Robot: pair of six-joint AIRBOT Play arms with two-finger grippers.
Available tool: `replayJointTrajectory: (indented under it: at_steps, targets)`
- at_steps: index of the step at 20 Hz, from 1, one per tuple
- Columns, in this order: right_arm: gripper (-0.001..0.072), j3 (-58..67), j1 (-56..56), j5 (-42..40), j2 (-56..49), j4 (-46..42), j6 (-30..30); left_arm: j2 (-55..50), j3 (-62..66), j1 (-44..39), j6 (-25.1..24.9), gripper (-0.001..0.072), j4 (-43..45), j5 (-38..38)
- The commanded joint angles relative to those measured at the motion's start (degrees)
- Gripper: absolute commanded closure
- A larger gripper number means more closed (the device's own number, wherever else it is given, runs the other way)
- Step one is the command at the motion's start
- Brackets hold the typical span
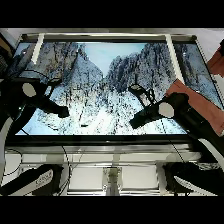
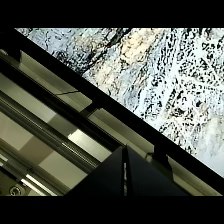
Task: Fold the clothes and pants, and hang the long-sleeved shirts on hangers.
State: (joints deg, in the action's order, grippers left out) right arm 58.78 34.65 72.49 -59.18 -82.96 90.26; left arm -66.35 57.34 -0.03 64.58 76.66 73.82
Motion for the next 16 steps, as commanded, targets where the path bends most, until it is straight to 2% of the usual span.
replayJointTrajectory:
  at_steps: [1,7,13,16]
  targets:
    - [0.0686,0.0,0.1,-0.1,0.3,0.4,0.4,0.0,0.0,0.0,0.0,0.0068,0.0,0.0]
    - [0.0686,0.0,0.1,-0.3,0.3,0.4,0.3,0.0,0.0,0.0,0.0,0.0068,0.0,0.0]
    - [0.0686,0.0,0.1,-5.3,0.3,0.9,0.3,0.0,0.0,0.0,0.0,0.0068,-0.2,0.0]
    - [0.0686,0.0,0.1,-5.5,0.3,1.5,0.3,0.0,0.0,0.0,0.0,0.0068,-3.5,-0.1]
